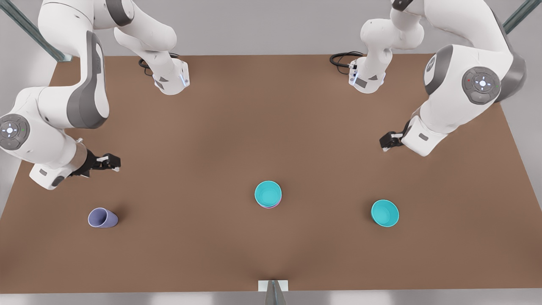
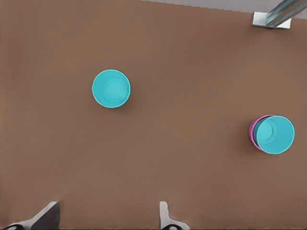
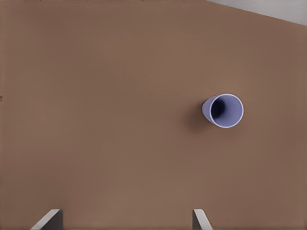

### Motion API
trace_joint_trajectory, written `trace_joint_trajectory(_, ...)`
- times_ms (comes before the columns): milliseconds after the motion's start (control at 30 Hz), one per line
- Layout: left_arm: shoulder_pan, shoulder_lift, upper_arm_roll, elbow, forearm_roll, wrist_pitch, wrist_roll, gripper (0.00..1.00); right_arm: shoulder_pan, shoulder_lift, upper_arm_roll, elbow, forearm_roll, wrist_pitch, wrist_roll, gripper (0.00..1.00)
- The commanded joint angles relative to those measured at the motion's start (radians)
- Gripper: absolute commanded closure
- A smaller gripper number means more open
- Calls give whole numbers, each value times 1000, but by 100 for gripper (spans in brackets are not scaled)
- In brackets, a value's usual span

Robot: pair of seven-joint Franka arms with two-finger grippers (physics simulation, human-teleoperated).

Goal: Stack the blue bowl on the pink bowl

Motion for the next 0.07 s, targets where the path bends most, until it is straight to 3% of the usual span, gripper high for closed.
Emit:
trace_joint_trajectory(0, 0, -17, 2, -18, 23, -128, 179, 0, 0, -1, 0, 1, 2, 0, -2, 0)
trace_joint_trajectory(33, 0, -16, 2, -17, 23, -128, 179, 0, 0, -1, 0, 1, 2, -1, -2, 0)
